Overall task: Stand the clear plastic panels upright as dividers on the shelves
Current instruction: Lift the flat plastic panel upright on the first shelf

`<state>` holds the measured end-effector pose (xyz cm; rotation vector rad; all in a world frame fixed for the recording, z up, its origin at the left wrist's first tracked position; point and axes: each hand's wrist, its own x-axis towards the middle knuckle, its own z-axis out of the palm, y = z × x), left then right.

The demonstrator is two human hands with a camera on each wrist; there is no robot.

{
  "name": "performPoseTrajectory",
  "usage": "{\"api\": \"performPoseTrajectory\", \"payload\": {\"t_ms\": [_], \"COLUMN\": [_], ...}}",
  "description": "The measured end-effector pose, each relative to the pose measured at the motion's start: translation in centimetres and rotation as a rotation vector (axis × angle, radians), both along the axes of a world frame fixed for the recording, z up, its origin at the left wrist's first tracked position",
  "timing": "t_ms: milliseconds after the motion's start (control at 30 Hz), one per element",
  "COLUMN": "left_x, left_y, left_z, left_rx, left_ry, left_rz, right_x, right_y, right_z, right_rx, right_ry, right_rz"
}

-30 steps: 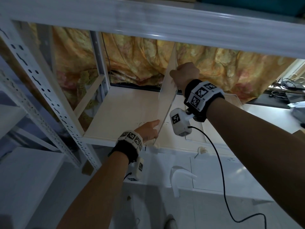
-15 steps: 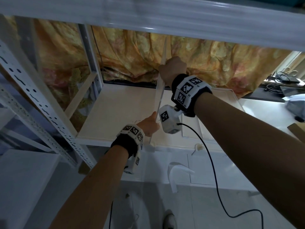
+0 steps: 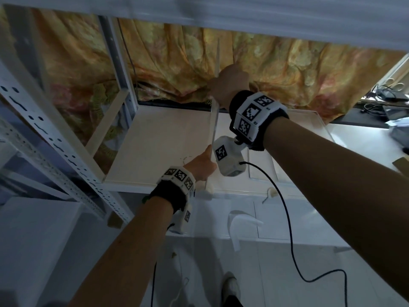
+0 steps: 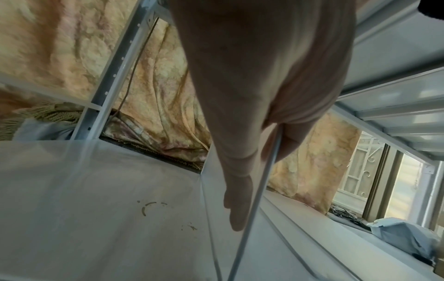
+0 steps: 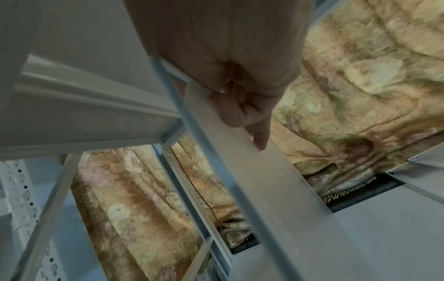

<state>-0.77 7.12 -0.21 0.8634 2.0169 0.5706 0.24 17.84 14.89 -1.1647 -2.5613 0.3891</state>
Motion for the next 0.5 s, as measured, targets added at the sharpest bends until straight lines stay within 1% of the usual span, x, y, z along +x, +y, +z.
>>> {"api": "performPoseTrajectory", "payload": {"t_ms": [100, 167, 267, 333, 400, 433, 467, 500], "left_x": [0.2, 1.1, 1.5, 1.6, 1.9, 2.0, 2.5, 2.3], "left_y": [-0.1, -0.7, -1.5, -1.6, -1.8, -2.0, -2.2, -2.2], "left_z": [-1.2, -0.4, 0.9, 1.2, 1.4, 1.4, 2.3, 1.6], "left_rx": [0.005, 0.019, 0.045, 0.056, 0.049, 0.064, 0.053, 0.051], "left_ry": [-0.044, -0.034, -0.002, -0.024, -0.009, -0.016, -0.025, -0.034], "left_rz": [0.024, 0.047, 0.037, 0.058, 0.076, 0.106, 0.130, 0.160], "right_x": [0.7, 1.0, 1.0, 0.9, 0.6, 0.5, 0.5, 0.4], "right_y": [-0.6, -1.0, -1.2, -1.2, -1.1, -1.1, -1.2, -1.3], "right_z": [-1.1, -1.9, -2.2, -2.1, -2.3, -2.4, -2.4, -2.4], "right_rx": [0.004, -0.027, -0.089, -0.101, -0.139, -0.158, -0.166, -0.168], "right_ry": [-0.016, 0.027, 0.109, 0.137, 0.161, 0.171, 0.175, 0.175], "right_rz": [0.022, 0.042, 0.034, 0.030, 0.020, 0.013, 0.005, -0.002]}}
